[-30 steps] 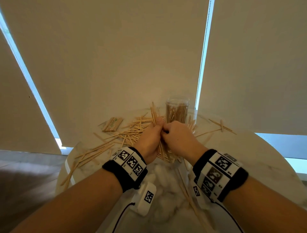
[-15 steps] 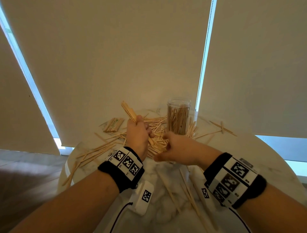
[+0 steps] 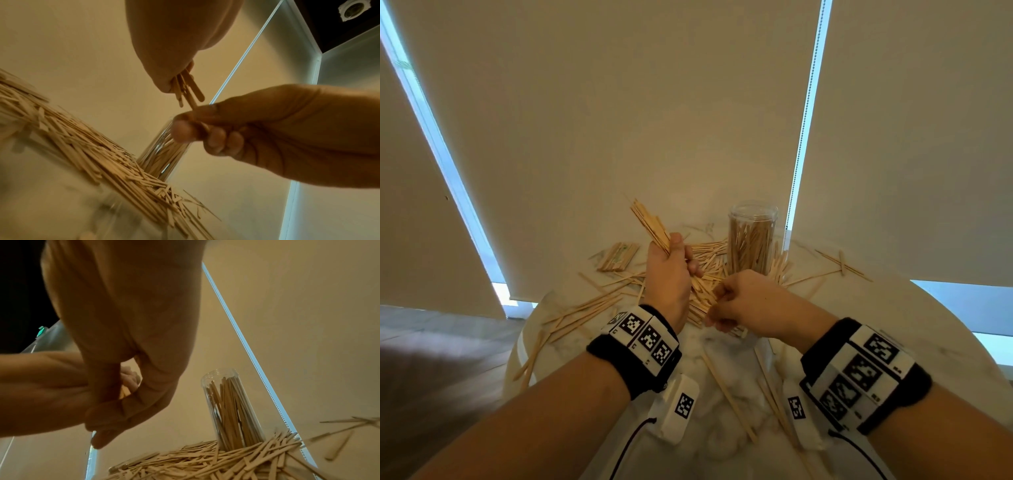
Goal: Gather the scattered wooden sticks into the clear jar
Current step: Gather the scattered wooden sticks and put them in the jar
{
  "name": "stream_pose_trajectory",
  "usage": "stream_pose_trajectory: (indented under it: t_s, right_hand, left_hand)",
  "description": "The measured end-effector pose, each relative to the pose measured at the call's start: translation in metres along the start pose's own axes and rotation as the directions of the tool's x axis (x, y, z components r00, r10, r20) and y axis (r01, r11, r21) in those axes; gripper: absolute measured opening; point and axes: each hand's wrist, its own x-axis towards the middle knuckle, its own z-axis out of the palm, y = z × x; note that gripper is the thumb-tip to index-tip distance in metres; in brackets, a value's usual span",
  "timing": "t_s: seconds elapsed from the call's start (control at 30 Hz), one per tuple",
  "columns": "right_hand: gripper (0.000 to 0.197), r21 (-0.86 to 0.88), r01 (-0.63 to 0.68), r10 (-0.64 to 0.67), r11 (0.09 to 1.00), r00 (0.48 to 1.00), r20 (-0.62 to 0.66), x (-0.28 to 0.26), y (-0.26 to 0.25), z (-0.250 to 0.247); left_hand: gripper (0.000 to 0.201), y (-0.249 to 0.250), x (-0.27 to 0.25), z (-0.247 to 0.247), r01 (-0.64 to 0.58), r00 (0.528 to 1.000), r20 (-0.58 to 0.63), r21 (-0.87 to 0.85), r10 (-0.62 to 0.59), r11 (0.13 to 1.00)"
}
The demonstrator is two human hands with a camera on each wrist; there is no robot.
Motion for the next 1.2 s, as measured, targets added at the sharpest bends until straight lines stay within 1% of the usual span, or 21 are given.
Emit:
stream_pose_trajectory:
  t_s: [0.07,0.13,0.23,0.3,0.37,0.4,0.47,0.53,0.57,0.6,0.67,0.73,0.77,0.8,0.87,0.9,0.93,0.97,1.03,1.1,1.2]
  right_hand:
    - [0.023,0.02,0.015,-0.014,1.0,0.999,-0.048,0.001,-0.004,0.0]
    - [0.026,0.022,0.001,0.001,1.0,0.997,-0.083,0.004,-0.004,0.002]
    - [0.018,0.066,-0.031,0.034,0.997,0.998,-0.052,0.005,0.001,0.001]
    - [0.01,0.139,-0.086,0.092,0.987,0.995,-0.039,0.008,0.007,-0.009]
    - [0.009,0.285,-0.1,0.129,0.953,0.988,-0.087,0.011,0.009,-0.023]
    - [0.015,0.341,-0.085,0.141,0.936,0.98,-0.14,0.015,0.009,-0.03]
    - [0.036,0.419,-0.028,0.143,0.908,0.959,-0.246,0.024,0.008,-0.041]
    - [0.054,0.415,0.021,0.138,0.91,0.927,-0.349,0.032,0.004,-0.05]
    - [0.053,0.385,0.039,0.119,0.922,0.918,-0.379,0.033,0.0,-0.053]
    - [0.044,0.367,0.059,0.097,0.928,0.915,-0.392,0.033,-0.004,-0.055]
    - [0.027,0.304,0.064,0.043,0.95,0.942,-0.333,0.032,-0.009,-0.055]
    - [0.032,0.141,0.053,-0.021,0.989,0.976,-0.216,0.028,-0.01,-0.048]
    - [0.036,0.08,0.057,-0.04,0.995,0.979,-0.198,0.028,-0.008,-0.043]
    - [0.04,0.033,0.059,-0.051,0.998,0.975,-0.218,0.029,-0.006,-0.04]
    - [0.046,-0.099,0.076,-0.104,0.992,0.94,-0.326,0.031,-0.002,-0.037]
    - [0.047,-0.196,0.087,-0.155,0.977,0.919,-0.363,0.032,0.0,-0.037]
    - [0.046,-0.303,0.1,-0.211,0.948,0.908,-0.361,0.031,0.0,-0.036]
    - [0.045,-0.407,0.11,-0.258,0.907,0.909,-0.328,0.03,0.0,-0.036]
    - [0.045,-0.581,0.113,-0.308,0.806,0.918,-0.249,0.029,-0.001,-0.033]
    - [0.05,-0.681,0.093,-0.32,0.727,0.923,-0.214,0.03,0.001,-0.033]
    - [0.052,-0.734,0.069,-0.314,0.676,0.928,-0.202,0.029,0.005,-0.035]
  left_hand:
    - [0.01,-0.004,-0.005,0.0,0.036,0.998,0.056,0.017,-0.037,0.999]
    - [0.014,-0.004,-0.011,0.001,0.085,0.988,0.128,0.05,-0.09,0.995]
    - [0.019,0.002,-0.012,-0.001,0.13,0.968,0.2,0.118,-0.151,0.985]
    - [0.023,0.007,-0.011,-0.005,0.207,0.951,0.201,0.15,-0.234,0.967]
    - [0.03,0.008,-0.013,-0.01,0.265,0.918,0.228,0.257,-0.325,0.929]
    - [0.034,0.008,-0.016,-0.011,0.271,0.894,0.257,0.341,-0.366,0.9]
    - [0.039,0.007,-0.023,-0.012,0.242,0.841,0.325,0.49,-0.433,0.838]
    - [0.041,0.007,-0.03,-0.01,0.207,0.786,0.385,0.572,-0.483,0.794]
    - [0.04,0.008,-0.034,-0.008,0.187,0.762,0.411,0.6,-0.501,0.778]
    - [0.039,0.009,-0.037,-0.006,0.169,0.74,0.433,0.621,-0.514,0.765]
    - [0.035,0.011,-0.04,-0.003,0.153,0.716,0.464,0.625,-0.521,0.766]
    - [0.03,0.014,-0.04,0.0,0.158,0.706,0.483,0.606,-0.518,0.78]
    - [0.029,0.015,-0.039,0.001,0.15,0.702,0.491,0.605,-0.515,0.782]
    - [0.029,0.016,-0.038,0.001,0.133,0.701,0.497,0.613,-0.511,0.779]
    - [0.034,0.018,-0.037,0.002,0.061,0.707,0.508,0.65,-0.492,0.758]
    - [0.035,0.018,-0.036,0.002,0.013,0.707,0.518,0.672,-0.482,0.741]
    - [0.034,0.018,-0.036,0.003,-0.027,0.7,0.529,0.691,-0.48,0.722]
    - [0.032,0.018,-0.035,0.003,-0.047,0.692,0.533,0.707,-0.487,0.706]
    - [0.031,0.019,-0.034,0.005,-0.031,0.68,0.52,0.725,-0.517,0.689]
    - [0.027,0.019,-0.033,0.006,0.006,0.672,0.509,0.723,-0.538,0.691]
    - [0.008,0.02,-0.032,0.005,0.034,0.642,0.555,0.669,-0.53,0.742]
